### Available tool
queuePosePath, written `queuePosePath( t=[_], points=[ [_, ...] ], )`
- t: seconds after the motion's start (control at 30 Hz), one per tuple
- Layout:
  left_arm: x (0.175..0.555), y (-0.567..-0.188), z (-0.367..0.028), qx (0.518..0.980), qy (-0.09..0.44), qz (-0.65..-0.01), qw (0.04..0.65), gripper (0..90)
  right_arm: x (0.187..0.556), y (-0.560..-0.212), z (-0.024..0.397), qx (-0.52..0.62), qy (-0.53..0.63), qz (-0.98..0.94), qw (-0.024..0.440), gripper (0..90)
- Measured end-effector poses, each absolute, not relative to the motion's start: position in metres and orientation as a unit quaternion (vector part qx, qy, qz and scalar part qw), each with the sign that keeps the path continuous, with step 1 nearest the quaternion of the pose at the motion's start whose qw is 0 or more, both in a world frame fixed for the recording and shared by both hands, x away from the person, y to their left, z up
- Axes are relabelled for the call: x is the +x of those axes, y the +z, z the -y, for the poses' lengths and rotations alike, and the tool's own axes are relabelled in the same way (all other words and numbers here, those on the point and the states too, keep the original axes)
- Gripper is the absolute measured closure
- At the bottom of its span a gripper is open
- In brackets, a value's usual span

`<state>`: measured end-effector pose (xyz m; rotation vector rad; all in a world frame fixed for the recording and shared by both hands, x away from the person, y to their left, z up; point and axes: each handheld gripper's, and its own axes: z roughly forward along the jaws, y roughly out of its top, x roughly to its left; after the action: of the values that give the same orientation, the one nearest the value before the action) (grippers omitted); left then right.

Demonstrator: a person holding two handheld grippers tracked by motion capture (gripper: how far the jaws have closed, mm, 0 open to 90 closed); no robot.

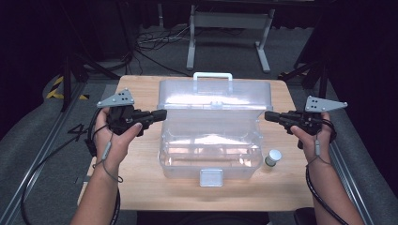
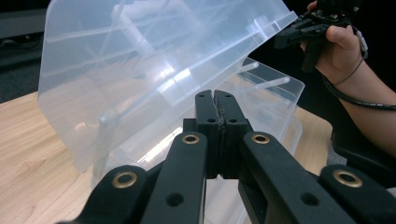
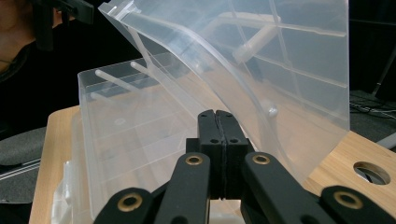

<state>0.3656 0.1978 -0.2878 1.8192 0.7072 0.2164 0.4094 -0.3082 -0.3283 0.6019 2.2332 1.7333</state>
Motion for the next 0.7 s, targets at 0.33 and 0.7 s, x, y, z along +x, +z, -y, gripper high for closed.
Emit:
queuePosePath(
  t=[0.33,0.7],
  points=[
    [0.364,-0.3,-0.195,0.769,0.134,-0.295,0.552,89.6,0.409,-0.329,0.308,0.206,0.596,-0.766,0.127,90.0],
    [0.367,-0.313,-0.197,0.758,0.18,-0.293,0.554,89.7,0.408,-0.331,0.307,0.207,0.598,-0.764,0.129,90.0]
  ],
)
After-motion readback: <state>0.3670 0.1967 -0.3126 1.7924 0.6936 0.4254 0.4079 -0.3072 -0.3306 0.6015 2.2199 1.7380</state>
